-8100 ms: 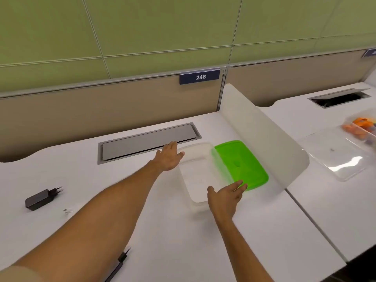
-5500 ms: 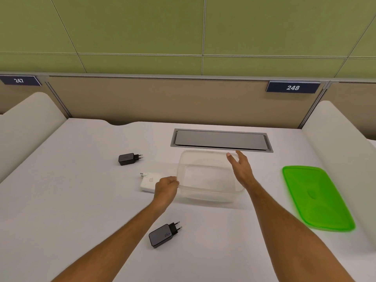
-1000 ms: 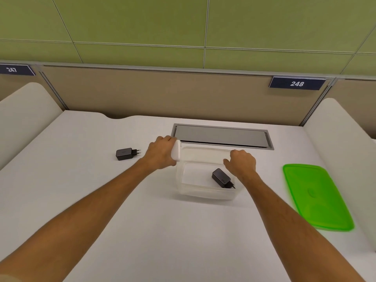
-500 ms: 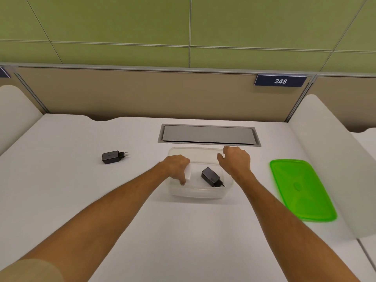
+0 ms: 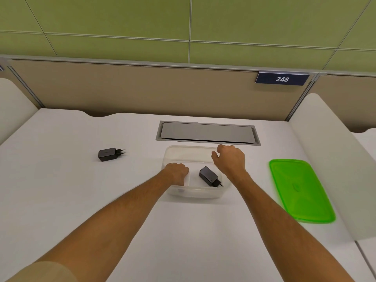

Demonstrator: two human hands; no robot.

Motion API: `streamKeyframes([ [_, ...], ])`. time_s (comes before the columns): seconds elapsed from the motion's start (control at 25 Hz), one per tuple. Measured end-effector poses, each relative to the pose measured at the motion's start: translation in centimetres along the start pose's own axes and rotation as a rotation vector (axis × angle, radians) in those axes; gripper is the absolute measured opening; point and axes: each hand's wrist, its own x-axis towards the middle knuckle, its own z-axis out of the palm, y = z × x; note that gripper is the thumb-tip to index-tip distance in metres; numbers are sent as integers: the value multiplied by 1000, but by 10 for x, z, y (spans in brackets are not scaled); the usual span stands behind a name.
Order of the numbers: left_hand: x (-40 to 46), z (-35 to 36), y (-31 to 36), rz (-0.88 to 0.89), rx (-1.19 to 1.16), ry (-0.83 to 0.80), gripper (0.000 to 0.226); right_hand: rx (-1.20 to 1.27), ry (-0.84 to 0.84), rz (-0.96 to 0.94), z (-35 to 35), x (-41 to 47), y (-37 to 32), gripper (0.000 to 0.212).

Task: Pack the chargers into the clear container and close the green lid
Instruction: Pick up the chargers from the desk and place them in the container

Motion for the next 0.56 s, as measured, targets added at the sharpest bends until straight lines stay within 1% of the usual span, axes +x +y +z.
streamKeyframes([
  [0.24, -4, -7, -10, -29, -63, 2, 66, -1, -7, -29, 3, 3, -13, 35],
  [0.32, -8, -13, -7, 3, -123, 78, 69, -6, -19, -17, 5, 3, -12, 35],
  [0.4, -18, -21, -7, 27, -236, 281, 68, -10, -33, -26, 7, 3, -14, 35],
  [0.52, -39, -21, -25, 23, -403, 712, 54, -9, -42, -55, 7, 4, -25, 34],
  [0.56, -46, -16, -34, 14, -443, 822, 49, -14, -44, -62, 7, 4, -28, 34],
])
